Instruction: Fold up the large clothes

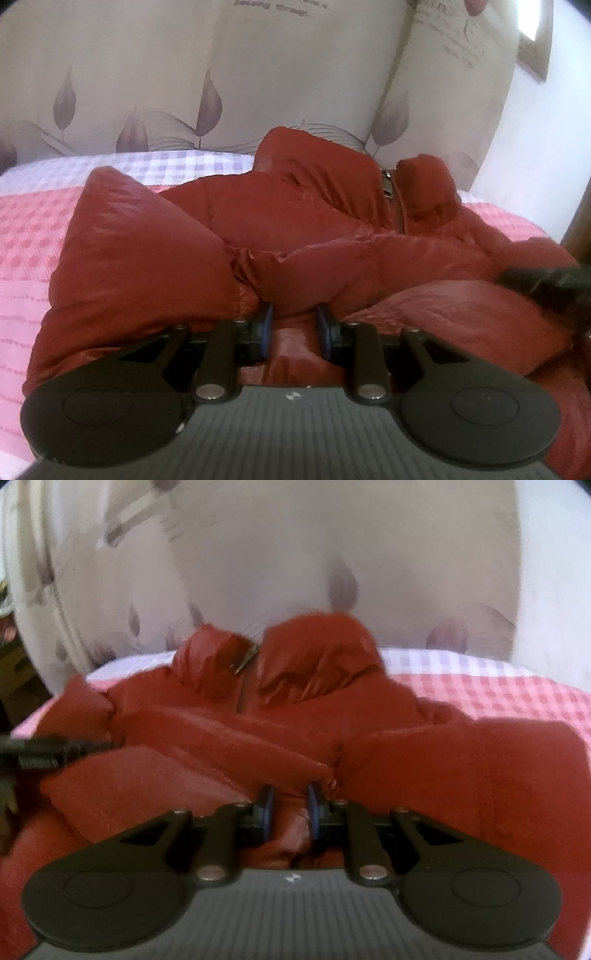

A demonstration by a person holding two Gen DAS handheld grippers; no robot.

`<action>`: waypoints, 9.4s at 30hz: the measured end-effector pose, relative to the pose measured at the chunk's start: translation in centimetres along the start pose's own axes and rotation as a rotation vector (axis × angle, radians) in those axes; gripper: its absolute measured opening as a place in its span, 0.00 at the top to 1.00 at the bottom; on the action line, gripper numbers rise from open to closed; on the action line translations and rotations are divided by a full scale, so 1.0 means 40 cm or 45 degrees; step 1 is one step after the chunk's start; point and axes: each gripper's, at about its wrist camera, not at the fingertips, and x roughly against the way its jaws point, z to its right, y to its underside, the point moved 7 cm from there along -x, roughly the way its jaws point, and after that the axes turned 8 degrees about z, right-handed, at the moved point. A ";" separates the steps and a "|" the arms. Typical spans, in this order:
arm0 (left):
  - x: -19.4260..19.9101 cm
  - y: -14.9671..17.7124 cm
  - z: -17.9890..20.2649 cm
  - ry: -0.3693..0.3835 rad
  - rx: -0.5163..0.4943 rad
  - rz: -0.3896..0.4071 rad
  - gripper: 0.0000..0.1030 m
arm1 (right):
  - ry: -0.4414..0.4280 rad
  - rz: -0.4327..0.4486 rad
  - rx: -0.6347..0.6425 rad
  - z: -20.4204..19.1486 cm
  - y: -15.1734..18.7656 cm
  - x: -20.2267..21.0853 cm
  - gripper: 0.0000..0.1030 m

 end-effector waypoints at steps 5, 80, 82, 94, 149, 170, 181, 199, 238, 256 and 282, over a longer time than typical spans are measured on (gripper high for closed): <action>0.005 -0.002 -0.002 -0.003 0.006 0.002 0.69 | -0.142 0.183 0.181 -0.165 -0.123 0.095 0.78; -0.022 -0.018 -0.102 -0.268 -0.087 0.075 0.72 | -0.035 -0.016 0.302 -0.008 0.039 0.044 0.80; -0.022 -0.018 -0.102 -0.267 -0.086 0.075 0.72 | -0.030 -0.012 0.313 -0.004 0.037 0.043 0.80; -0.020 -0.019 -0.097 -0.285 -0.119 0.079 0.72 | -0.044 -0.007 0.261 -0.001 0.034 0.046 0.80; 0.704 0.451 -0.077 0.333 0.269 -0.096 0.30 | -0.356 0.146 -0.886 0.010 0.522 0.760 0.64; 0.845 0.415 -0.074 0.300 0.351 0.018 0.83 | -0.508 0.238 -0.935 -0.049 0.492 0.870 0.83; 0.908 0.240 -0.054 0.362 0.480 0.275 0.83 | -0.680 0.417 -0.961 -0.060 0.350 0.918 0.84; 0.484 -0.140 -0.050 0.168 0.468 0.437 0.78 | -0.425 0.533 -1.049 0.182 -0.045 0.593 0.85; 0.094 -0.097 0.057 0.016 -0.135 0.173 0.72 | -0.060 0.064 0.048 -0.026 -0.077 0.182 0.70; -0.025 -0.029 -0.088 0.012 0.150 0.116 0.81 | -0.157 0.112 -0.561 0.195 0.009 0.102 1.00; -0.043 0.012 -0.163 0.096 0.527 0.089 0.88 | -0.122 0.042 -0.560 0.214 0.026 0.069 1.00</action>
